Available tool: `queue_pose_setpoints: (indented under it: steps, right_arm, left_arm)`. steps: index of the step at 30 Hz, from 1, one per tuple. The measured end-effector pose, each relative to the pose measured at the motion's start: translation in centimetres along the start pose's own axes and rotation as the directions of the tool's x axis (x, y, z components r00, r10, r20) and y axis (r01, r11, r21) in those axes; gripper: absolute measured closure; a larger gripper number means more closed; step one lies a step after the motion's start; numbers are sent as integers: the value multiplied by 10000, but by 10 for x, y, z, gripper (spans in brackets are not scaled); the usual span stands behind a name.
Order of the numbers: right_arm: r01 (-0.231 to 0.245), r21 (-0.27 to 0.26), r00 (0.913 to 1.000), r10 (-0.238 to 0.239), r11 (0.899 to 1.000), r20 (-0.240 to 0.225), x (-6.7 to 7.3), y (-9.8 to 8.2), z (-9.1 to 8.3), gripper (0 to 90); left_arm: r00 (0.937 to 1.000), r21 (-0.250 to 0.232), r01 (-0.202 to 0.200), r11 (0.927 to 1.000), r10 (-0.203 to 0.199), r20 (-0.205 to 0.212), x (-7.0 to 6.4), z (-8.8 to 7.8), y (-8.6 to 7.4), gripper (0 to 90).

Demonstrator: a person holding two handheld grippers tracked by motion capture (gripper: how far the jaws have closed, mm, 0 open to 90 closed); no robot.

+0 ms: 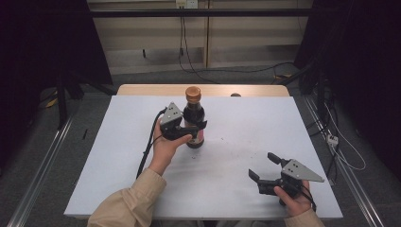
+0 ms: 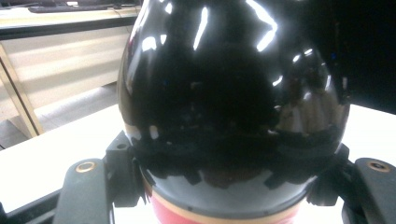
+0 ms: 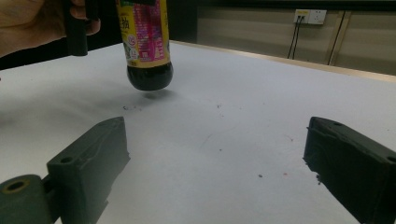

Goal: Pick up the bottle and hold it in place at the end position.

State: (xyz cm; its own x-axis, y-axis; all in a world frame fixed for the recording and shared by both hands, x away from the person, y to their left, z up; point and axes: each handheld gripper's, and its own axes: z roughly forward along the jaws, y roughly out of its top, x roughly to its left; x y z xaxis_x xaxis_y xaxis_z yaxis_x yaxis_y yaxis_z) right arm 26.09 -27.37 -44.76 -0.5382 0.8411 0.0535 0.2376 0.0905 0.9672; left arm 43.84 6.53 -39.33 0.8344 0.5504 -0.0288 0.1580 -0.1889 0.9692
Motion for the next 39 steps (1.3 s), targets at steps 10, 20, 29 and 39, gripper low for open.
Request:
queue_pose_setpoints:
  steps: [10, 20, 29, 39]
  right_arm:
    - [-17, -25, 10000, 17, 10000, 32, 0, 0, -1, 59]
    - [-51, -33, 10000, 51, 10000, 43, -1, 0, -1, 59]
    - [-98, -35, 9999, 99, 9999, 62, -1, -1, -2, 60]
    - [-134, -61, 9999, 134, 9999, 60, -2, -1, -2, 59]
  left_arm:
    - [10000, 43, 26, 10000, -26, 83, 0, 10, 2, 305]
    - [9999, 56, -41, 10000, 40, 144, 1, 18, 2, 305]
    - [9998, 5, -62, 10000, 62, 202, 1, 24, 3, 305]
    - [9997, 81, -69, 9999, 67, 246, 1, 32, -1, 305]
